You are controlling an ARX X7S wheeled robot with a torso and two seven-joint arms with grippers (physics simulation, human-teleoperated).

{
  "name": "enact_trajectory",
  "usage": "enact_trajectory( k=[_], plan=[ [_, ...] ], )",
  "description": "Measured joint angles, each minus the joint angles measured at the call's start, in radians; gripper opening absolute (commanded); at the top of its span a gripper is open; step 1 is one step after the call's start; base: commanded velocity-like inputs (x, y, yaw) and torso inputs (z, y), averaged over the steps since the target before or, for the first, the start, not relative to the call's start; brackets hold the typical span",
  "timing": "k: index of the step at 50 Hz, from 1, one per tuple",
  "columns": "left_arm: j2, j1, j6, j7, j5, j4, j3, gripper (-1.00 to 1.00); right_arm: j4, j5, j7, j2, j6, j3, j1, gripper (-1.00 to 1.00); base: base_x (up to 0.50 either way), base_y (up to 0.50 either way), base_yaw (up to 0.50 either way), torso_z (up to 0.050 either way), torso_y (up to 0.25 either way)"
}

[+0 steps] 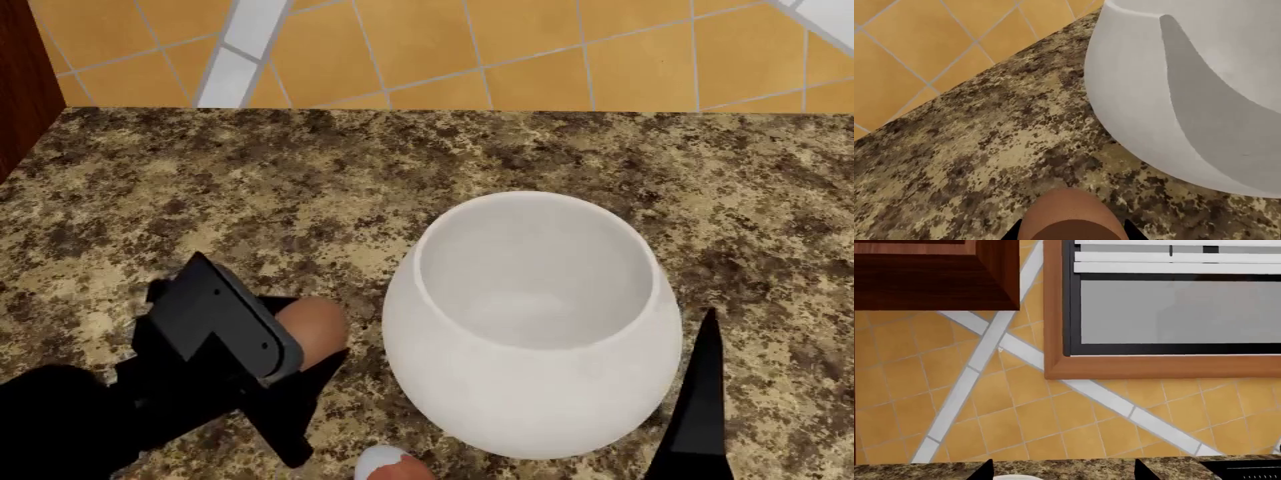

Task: Place the eggs and milk next to the bowl.

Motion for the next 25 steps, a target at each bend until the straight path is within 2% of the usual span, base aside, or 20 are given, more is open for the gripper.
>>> enact_trajectory(
  k=[25],
  plan=[
    [0.069,-0.054,0.088,0.046,0.049,-0.188,0.038,-1.00,-0.002,-0.011,0.018,0.013,-0.014,-0.025,0.010,1.00,0.00,0.00,0.00,0.000,0.000]
  ],
)
